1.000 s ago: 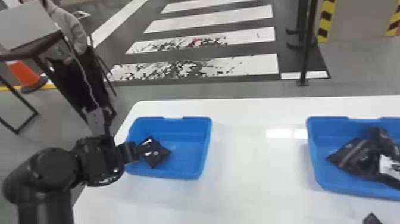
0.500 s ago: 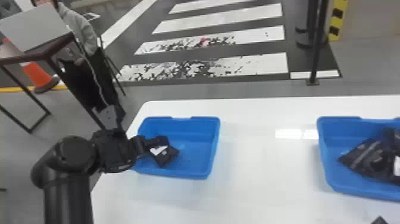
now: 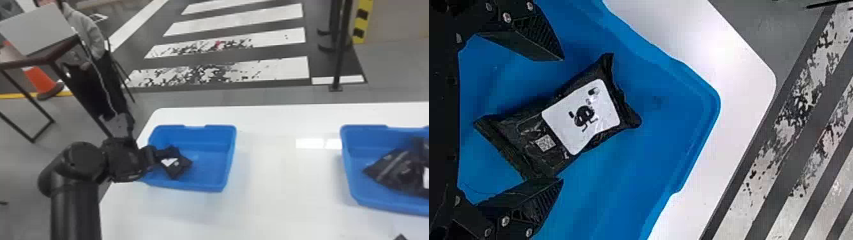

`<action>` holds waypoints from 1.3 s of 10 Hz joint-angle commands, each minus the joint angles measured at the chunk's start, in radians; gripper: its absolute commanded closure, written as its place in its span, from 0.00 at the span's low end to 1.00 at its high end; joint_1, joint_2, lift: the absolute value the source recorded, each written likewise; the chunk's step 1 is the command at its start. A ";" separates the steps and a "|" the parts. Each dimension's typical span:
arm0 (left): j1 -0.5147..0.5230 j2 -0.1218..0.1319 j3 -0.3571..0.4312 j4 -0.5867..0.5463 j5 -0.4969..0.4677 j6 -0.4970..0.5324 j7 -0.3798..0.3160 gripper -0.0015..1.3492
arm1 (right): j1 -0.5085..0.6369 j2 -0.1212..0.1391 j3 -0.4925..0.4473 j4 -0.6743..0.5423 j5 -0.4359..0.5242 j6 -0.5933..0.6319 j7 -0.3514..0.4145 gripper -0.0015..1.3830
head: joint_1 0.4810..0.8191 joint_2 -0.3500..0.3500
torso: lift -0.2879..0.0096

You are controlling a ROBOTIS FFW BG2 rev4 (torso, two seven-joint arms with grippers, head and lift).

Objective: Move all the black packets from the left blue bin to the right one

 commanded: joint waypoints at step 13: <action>-0.055 0.054 -0.011 0.103 -0.008 0.018 -0.009 0.35 | -0.175 0.012 0.004 0.159 -0.038 0.052 0.095 0.10 | 0.63 1.00 | 0.50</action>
